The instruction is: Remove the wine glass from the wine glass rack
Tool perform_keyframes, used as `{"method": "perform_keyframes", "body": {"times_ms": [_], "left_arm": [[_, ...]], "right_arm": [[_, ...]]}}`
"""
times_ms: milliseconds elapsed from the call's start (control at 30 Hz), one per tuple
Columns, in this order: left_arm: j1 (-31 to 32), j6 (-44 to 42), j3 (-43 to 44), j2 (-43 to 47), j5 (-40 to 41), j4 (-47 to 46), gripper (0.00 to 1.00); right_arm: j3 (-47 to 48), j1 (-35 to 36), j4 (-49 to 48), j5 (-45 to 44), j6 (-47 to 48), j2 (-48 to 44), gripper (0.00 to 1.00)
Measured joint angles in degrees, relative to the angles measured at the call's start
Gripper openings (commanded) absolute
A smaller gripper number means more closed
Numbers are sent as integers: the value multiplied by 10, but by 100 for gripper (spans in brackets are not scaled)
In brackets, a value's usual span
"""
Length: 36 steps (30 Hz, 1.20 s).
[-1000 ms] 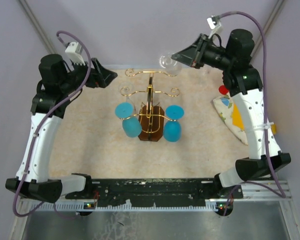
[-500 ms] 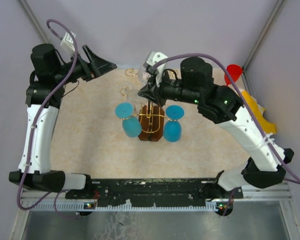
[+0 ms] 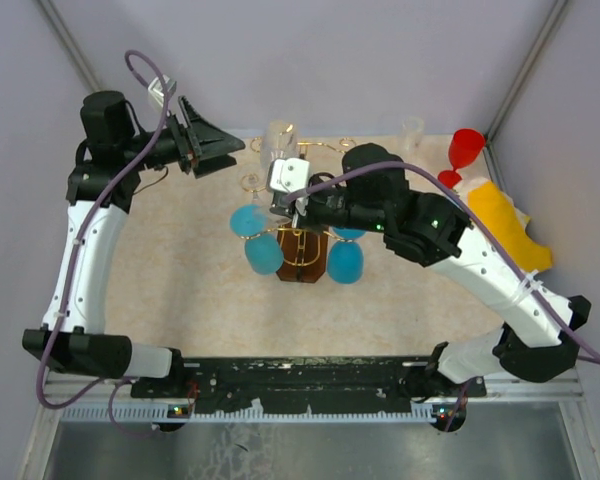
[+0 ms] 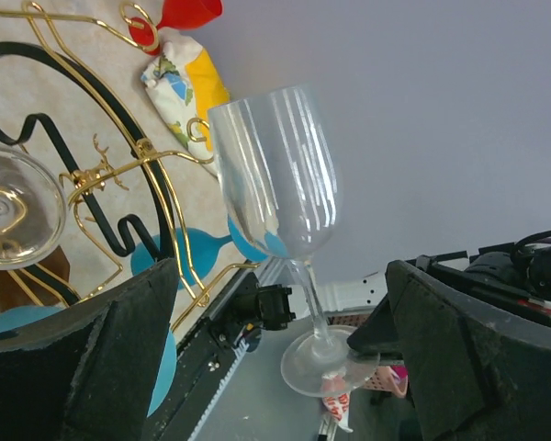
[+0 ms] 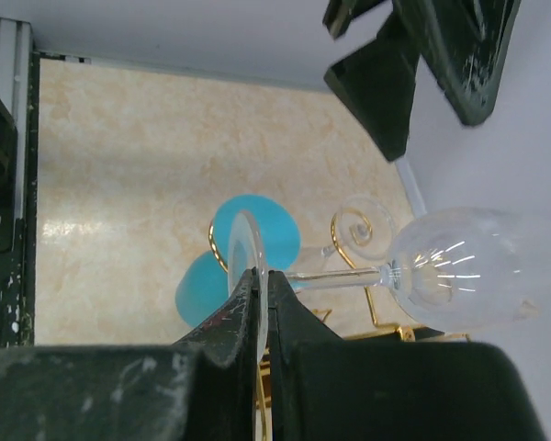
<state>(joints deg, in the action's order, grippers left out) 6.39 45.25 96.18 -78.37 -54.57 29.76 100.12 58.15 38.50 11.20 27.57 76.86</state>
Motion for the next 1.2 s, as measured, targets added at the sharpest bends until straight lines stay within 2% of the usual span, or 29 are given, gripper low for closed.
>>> {"method": "perform_keyframes", "body": {"times_ms": [333, 633, 867, 1200], "left_arm": [[13, -2, 2, -18, -20, 53, 100], [14, 13, 4, -19, -34, 58, 100], [14, 31, 4, -19, -43, 56, 89], [21, 54, 3, -18, -49, 41, 88]], "right_arm": [[30, 45, -7, 20, 64, 23, 0], [39, 60, -1, 21, 85, 41, 0], [39, 63, -4, 20, 89, 43, 0], [39, 63, -13, 22, 89, 43, 0]]}}
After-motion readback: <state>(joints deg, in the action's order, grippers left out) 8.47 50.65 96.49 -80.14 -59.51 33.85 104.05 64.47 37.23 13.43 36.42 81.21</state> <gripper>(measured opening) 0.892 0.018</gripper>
